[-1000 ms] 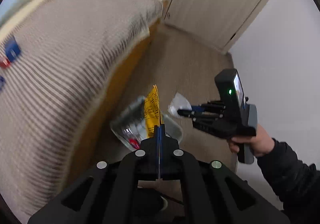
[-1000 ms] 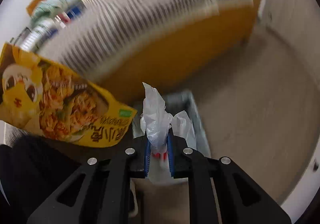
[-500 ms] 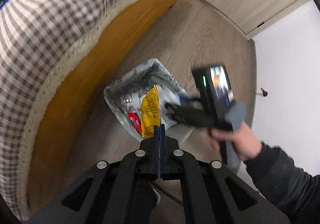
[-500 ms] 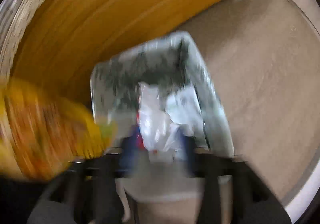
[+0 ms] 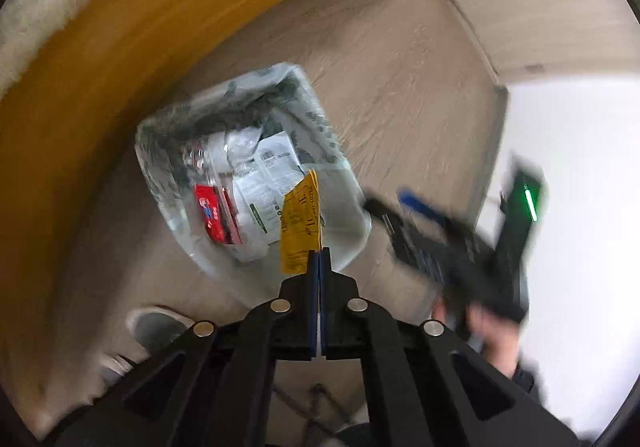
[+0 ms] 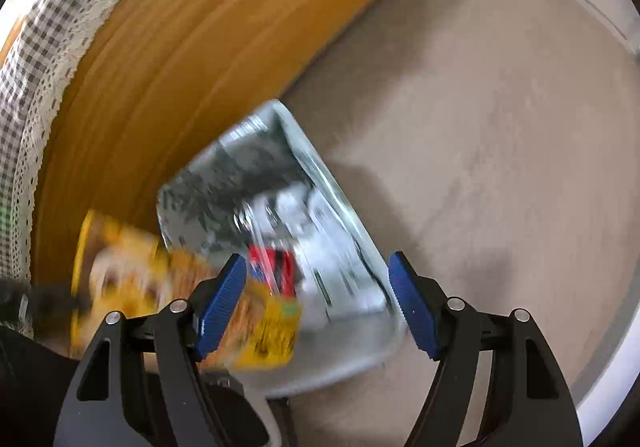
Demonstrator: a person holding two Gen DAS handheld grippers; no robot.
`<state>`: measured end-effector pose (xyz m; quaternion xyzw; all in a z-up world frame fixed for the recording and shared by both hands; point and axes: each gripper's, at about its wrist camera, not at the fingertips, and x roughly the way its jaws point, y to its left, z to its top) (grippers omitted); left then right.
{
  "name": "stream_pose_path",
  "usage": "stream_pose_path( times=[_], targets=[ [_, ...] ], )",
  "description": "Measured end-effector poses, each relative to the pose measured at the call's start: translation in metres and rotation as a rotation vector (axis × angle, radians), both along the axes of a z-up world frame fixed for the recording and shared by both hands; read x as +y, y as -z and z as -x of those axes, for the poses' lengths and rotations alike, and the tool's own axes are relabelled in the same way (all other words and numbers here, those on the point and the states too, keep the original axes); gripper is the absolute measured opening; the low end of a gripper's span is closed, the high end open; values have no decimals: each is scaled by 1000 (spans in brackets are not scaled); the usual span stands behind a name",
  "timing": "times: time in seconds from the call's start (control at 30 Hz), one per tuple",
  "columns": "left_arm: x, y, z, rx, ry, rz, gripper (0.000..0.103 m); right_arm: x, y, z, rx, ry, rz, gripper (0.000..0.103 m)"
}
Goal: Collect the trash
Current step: 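Open both grippers to release the bag and yellow package into the wastebasket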
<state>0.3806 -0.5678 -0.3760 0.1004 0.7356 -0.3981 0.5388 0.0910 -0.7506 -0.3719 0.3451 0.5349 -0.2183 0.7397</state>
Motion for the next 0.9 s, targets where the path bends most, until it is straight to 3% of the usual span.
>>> stream_pose_path(
  times=[0.03,0.1,0.17,0.33,0.43,0.57,0.9],
  targets=[
    [-3,12,-3,11,-41,-27,26,3,4,9,9,3,-12,71],
    [-8,42,-12,11,-119,-116,64,13,10,22,50,-14,-16,71],
    [-7,57,-18,-52,-169,-191,63,19,12,28,76,-28,-10,71],
    [-1,39,-20,-93,-153,-139,68,26,12,21,79,-51,-9,71],
    [6,32,-17,-148,-144,-166,69,28,9,7,86,-73,4,71],
    [14,30,-11,-142,-112,-195,69,36,0,-6,95,-108,36,71],
    [25,-5,-3,-173,-98,-109,69,40,-27,-8,136,-91,108,71]
  ],
)
